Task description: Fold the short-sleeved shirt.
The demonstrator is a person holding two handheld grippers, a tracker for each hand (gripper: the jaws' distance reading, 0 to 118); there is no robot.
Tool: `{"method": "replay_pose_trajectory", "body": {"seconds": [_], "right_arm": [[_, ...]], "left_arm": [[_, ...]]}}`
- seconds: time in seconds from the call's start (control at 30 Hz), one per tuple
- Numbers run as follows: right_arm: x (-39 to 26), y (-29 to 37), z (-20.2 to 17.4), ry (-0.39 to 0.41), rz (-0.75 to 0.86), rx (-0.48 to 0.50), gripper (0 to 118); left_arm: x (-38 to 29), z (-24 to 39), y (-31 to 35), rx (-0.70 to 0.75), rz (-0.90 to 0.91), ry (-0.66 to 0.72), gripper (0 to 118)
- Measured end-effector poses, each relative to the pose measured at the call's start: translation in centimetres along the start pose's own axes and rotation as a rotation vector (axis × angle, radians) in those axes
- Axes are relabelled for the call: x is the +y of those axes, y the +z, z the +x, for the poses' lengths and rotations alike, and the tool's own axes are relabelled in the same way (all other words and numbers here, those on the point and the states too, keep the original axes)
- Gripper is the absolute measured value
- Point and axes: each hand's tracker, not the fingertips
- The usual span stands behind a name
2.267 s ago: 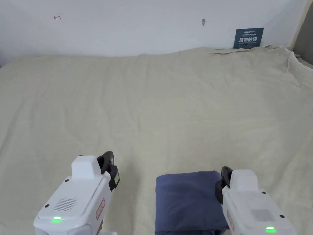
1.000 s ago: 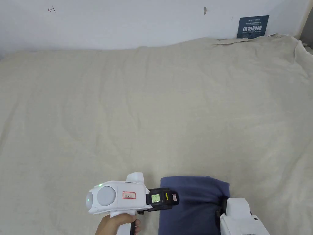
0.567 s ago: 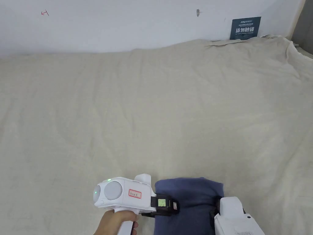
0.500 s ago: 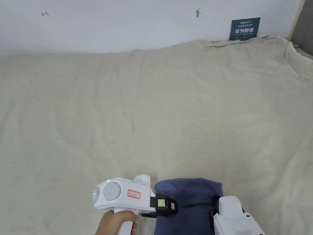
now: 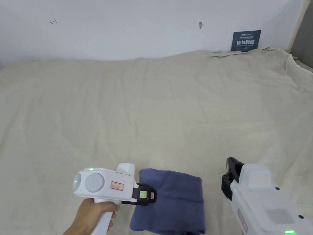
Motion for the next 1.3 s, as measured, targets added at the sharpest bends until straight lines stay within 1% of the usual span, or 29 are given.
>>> {"method": "replay_pose_trajectory", "body": {"seconds": [0.2, 0.27, 0.33, 0.53, 0.57, 0.63, 0.67, 0.8, 0.83, 0.9, 0.93, 1.03, 1.07, 1.13, 1.17, 1.2, 1.23, 1.27, 1.3], "right_arm": [[4.4, 1.4, -0.2, 0.027, 0.108, 0.005, 0], [5.5, 1.6, -0.5, 0.034, 0.136, 0.003, 0], [6.1, 1.7, -0.6, 0.046, 0.146, 0.0, 0], [7.1, 1.5, -1.7, 0.066, 0.167, -0.027, 0], [7.2, 1.3, -1.9, 0.066, 0.168, -0.034, 0], [7.2, 1.1, -2.2, 0.066, 0.168, -0.043, 0], [7.3, 0.9, -2.5, 0.072, 0.165, -0.051, 0], [7.4, 0.7, -3.1, 0.093, 0.153, -0.075, 0], [7.4, 0.7, -3.2, 0.092, 0.148, -0.081, 0], [7.4, 0.7, -3.2, 0.088, 0.146, -0.091, 0], [7.3, 0.7, -3.2, 0.087, 0.144, -0.095, 0], [7.2, 0.6, -3.3, 0.094, 0.129, -0.103, 0], [7.2, 0.5, -3.1, 0.095, 0.125, -0.104, 0], [7.1, 0.6, -3.0, 0.09, 0.123, -0.1, 0], [7.2, 0.7, -3.0, 0.091, 0.122, -0.099, 0], [7.2, 0.7, -2.7, 0.091, 0.121, -0.097, 0], [7.3, 0.8, -2.6, 0.09, 0.12, -0.094, 0], [7.3, 0.9, -2.5, 0.087, 0.121, -0.091, 0], [7.4, 1.0, -2.3, 0.083, 0.121, -0.089, 0]], "left_arm": [[1.4, -6.8, 6.1, 0.15, 0.024, 0.015, 18], [1.8, -9.5, 8.4, 0.22, 0.023, 0.0, 18], [2.1, -11.6, 10.2, 0.259, 0.017, 0.006, 18], [2.3, -18.7, 15.3, 0.392, 0.018, 0.082, 18], [2.3, -19.9, 15.9, 0.402, 0.016, 0.085, 18], [2.3, -21.7, 16.8, 0.453, 0.005, 0.142, 18], [2.2, -22.8, 17.1, 0.462, -0.002, 0.133, 18], [2.1, -25.6, 18.4, 0.538, -0.039, 0.192, 18], [2.0, -26.2, 18.6, 0.539, -0.046, 0.18, 18], [1.8, -26.9, 19.0, 0.593, -0.046, 0.225, 19], [1.7, -27.2, 19.0, 0.588, -0.045, 0.223, 19], [1.2, -27.7, 18.7, 0.604, -0.04, 0.278, 21], [1.0, -27.6, 18.6, 0.602, -0.037, 0.271, 25], [1.0, -27.1, 18.0, 0.662, -0.042, 0.256, 47], [1.0, -26.8, 18.0, 0.715, -0.058, 0.22, 62], [0.9, -26.5, 18.0, 0.74, -0.061, 0.207, 80], [0.9, -26.2, 18.0, 0.776, -0.058, 0.202, 94], [0.9, -26.2, 18.1, 0.812, -0.05, 0.202, 107], [0.9, -25.6, 18.4, 0.828, -0.026, 0.196, 115]]}}
